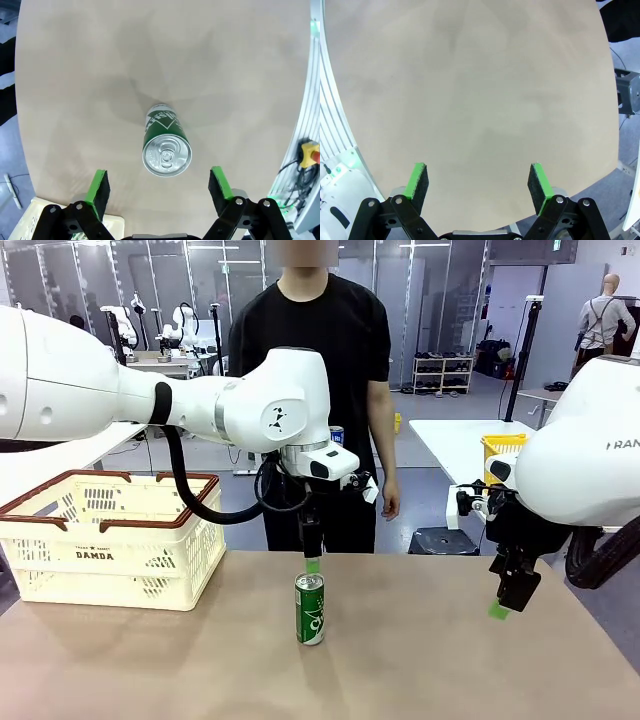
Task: Place the drinks into the Shopping basket.
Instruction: Pick up one drink and place it into the Shopping basket.
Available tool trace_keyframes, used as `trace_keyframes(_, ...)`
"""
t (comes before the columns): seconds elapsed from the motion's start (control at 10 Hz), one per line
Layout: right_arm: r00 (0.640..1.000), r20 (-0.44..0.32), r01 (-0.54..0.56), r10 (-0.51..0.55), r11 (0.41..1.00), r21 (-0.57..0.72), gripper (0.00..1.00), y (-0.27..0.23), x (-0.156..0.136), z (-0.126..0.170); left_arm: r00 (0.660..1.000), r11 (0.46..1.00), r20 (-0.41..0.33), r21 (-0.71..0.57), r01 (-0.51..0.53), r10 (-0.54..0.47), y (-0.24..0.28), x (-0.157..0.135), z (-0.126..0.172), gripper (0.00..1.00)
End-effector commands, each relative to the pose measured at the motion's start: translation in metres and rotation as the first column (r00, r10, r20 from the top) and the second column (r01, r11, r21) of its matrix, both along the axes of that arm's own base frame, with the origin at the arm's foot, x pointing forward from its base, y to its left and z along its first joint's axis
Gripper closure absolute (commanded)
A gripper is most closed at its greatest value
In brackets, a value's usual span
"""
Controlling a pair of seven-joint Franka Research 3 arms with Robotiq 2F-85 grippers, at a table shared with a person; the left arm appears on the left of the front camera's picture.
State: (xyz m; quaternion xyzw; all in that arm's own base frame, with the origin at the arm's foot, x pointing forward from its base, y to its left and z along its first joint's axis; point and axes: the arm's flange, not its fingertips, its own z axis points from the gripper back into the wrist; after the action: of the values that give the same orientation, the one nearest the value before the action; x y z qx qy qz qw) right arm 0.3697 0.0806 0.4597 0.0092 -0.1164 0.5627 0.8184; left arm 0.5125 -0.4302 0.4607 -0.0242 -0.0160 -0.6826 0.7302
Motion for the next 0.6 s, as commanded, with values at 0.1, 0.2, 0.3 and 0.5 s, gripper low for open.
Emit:
trace_keyframes(0.1, 1.000, -0.001, 0.003, -0.003, 1.000, -0.008, 0.00, 0.000, 0.000, 0.001, 0.999, 0.999, -0.004, -0.013, 0.050, -0.050, -0.003, 0.000, -0.009, 0.00)
trace_keyframes(0.2, 1.000, -0.001, 0.003, -0.003, 1.000, -0.008, 0.00, 0.000, 0.000, 0.001, 0.999, 0.999, 0.009, 0.006, 0.035, -0.035, -0.005, 0.000, -0.013, 0.00)
trace_keyframes(0.3, 1.000, -0.001, 0.003, -0.003, 1.000, -0.008, 0.00, 0.000, 0.000, 0.001, 0.999, 0.999, -0.005, 0.006, 0.045, -0.045, -0.007, -0.001, -0.016, 0.00)
trace_keyframes(0.5, 1.000, -0.001, 0.003, -0.003, 1.000, -0.008, 0.00, 0.000, 0.000, 0.001, 0.999, 0.999, -0.030, -0.003, 0.039, -0.039, -0.008, -0.001, -0.026, 0.00)
